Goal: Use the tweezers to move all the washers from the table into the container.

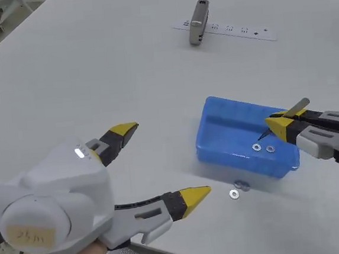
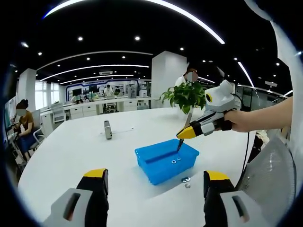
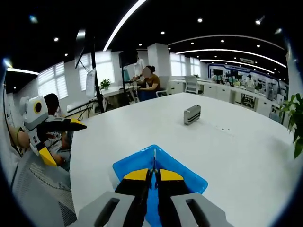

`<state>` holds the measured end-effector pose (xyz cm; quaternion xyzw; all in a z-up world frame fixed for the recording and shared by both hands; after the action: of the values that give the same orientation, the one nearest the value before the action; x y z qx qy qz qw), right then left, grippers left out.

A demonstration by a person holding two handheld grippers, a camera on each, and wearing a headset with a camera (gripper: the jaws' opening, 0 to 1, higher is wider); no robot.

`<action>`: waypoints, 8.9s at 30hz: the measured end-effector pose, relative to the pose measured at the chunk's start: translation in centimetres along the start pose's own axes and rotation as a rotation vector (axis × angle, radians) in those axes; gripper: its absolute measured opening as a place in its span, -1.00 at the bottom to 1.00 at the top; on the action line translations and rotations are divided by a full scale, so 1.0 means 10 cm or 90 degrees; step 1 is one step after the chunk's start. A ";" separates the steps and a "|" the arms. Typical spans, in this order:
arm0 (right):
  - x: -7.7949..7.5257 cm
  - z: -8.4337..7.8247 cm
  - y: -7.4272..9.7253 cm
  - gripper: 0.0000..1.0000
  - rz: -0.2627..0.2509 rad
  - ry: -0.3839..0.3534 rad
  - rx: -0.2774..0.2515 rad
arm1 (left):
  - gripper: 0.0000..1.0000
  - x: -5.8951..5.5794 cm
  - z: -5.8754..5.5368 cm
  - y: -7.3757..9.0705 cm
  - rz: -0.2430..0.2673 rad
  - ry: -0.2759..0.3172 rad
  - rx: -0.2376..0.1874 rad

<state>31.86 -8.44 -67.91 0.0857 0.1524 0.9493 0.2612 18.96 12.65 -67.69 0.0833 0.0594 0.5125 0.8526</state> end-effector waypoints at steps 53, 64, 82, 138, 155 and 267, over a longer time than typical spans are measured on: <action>0.42 -0.58 -0.07 -0.94 0.103 0.034 0.105 | 0.66 -0.02 -0.02 -0.01 -0.013 -0.009 0.015; 0.45 -0.48 -0.02 -0.95 0.108 0.059 0.100 | 0.65 -0.01 -0.02 0.00 -0.007 -0.007 0.012; 0.35 0.13 0.02 -0.95 0.112 0.028 -0.005 | 0.64 0.00 -0.01 0.00 -0.004 -0.008 0.008; -0.05 -0.16 -0.34 -0.94 0.012 -0.047 0.034 | 0.58 -0.01 -0.04 -0.01 -0.019 -0.008 0.023; 0.26 0.10 -0.03 -0.94 0.061 -0.045 -0.035 | 0.57 -0.02 -0.05 -0.01 -0.021 -0.009 0.027; -0.04 -0.17 -0.64 -0.95 0.045 -0.050 0.078 | 0.50 0.00 -0.06 0.01 -0.015 -0.010 0.029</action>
<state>34.83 -3.86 -71.63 0.1439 0.1968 0.9428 0.2272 18.80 12.72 -68.26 0.1063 0.0654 0.5004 0.8568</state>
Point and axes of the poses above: the centre of the closed fingertips' face, and the gripper's own axes: y roughly backward along the fingers, x roughly to its left, z roughly out of its top, the point moved 8 cm from there along y, roughly backward along the fingers, and after that the axes turned 7 degrees about -x, right-handed, at the moved point
